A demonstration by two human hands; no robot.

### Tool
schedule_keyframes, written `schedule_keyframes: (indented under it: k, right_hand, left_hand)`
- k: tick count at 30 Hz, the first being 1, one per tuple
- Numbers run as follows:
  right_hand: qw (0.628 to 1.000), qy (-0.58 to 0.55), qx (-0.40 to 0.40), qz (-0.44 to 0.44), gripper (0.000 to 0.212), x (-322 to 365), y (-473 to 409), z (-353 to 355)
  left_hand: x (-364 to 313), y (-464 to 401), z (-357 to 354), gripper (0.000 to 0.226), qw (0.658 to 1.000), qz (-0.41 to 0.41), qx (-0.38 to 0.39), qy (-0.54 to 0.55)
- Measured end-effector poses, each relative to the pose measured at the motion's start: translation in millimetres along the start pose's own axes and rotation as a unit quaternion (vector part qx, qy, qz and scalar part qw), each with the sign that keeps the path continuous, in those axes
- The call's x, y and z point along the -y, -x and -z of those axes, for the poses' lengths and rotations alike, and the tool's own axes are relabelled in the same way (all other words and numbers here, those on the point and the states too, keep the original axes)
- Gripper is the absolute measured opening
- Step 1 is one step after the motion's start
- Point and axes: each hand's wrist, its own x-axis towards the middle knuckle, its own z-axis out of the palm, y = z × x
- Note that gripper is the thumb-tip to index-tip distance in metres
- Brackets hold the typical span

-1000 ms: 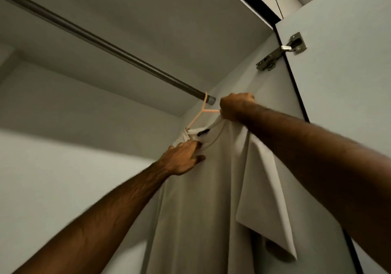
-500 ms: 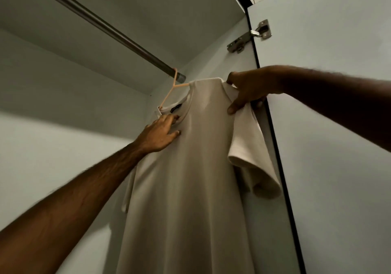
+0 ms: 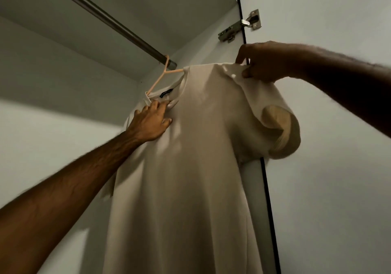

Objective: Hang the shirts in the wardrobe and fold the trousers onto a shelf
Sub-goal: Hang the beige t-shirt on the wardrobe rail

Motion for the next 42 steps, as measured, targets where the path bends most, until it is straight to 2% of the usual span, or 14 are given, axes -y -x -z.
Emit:
schedule_keyframes:
  k: [4, 8, 9, 11, 13, 14, 16, 19, 21, 23, 27, 30, 36, 42]
  right_hand:
    - [0.996, -0.076, -0.041, 0.0, 0.033, -12.0, 11.7, -3.0]
    - [0.971, -0.233, -0.043, 0.028, 0.023, -5.7, 22.2, -3.4]
    - [0.956, -0.289, -0.012, 0.046, 0.022, -1.5, 26.8, -2.7]
    - [0.919, -0.356, 0.143, 0.09, 0.026, 8.5, 37.3, -3.1]
    - [0.893, -0.314, 0.296, 0.128, 0.029, 17.6, 42.6, -12.4]
    - [0.899, -0.262, 0.316, 0.152, 0.028, 20.7, 41.3, -21.4]
    - [0.937, -0.144, 0.241, 0.21, 0.026, 26.8, 36.1, -46.8]
    - [0.948, 0.055, 0.054, 0.31, 0.032, 37.4, 32.9, -92.2]
    - [0.931, 0.148, -0.032, 0.333, 0.043, 45.1, 36.5, -122.2]
    - [0.918, 0.193, -0.055, 0.342, 0.051, 55.7, 37.2, -149.5]
    - [0.899, 0.224, -0.002, 0.375, 0.057, 77.4, 37.5, -204.1]
    - [0.874, 0.235, 0.068, 0.421, 0.065, 92.7, 57.0, -252.9]
    - [0.883, 0.173, 0.166, 0.405, 0.068, 118.3, 129.5, -341.5]
    - [0.915, -0.023, 0.267, 0.302, 0.081, 155.6, 310.5, -405.1]
  left_hand:
    - [-26.9, 17.2, -0.3, 0.075, 0.996, -0.026, -0.029, 0.077]
    - [-70.0, 45.2, 12.0, 0.072, 0.965, -0.199, -0.109, 0.129]
    - [-80.9, 53.1, 13.8, 0.07, 0.96, -0.222, -0.086, 0.145]
    - [-92.5, 68.1, 4.8, 0.065, 0.936, -0.226, 0.013, 0.268]
    - [-93.7, 84.4, -12.1, 0.055, 0.901, -0.177, 0.117, 0.378]
    - [-92.6, 93.4, -19.7, 0.055, 0.908, -0.134, 0.137, 0.371]
    - [-92.5, 115.8, -31.0, 0.056, 0.918, -0.012, 0.127, 0.375]
    - [-97.3, 167.6, -41.6, 0.054, 0.862, 0.125, 0.073, 0.485]
    - [-97.2, 213.3, -57.1, 0.064, 0.88, 0.125, 0.103, 0.447]
    - [-97.0, 261.1, -70.1, 0.077, 0.907, 0.066, 0.174, 0.379]
    - [-91.6, 324.2, -74.4, 0.082, 0.907, -0.052, 0.255, 0.331]
    - [-73.7, 346.7, -63.0, 0.065, 0.903, -0.084, 0.288, 0.309]
    - [-12.5, 393.0, -58.3, 0.04, 0.953, -0.124, 0.265, 0.074]
    - [-21.4, 479.1, -62.4, 0.071, 0.924, -0.074, 0.372, -0.043]
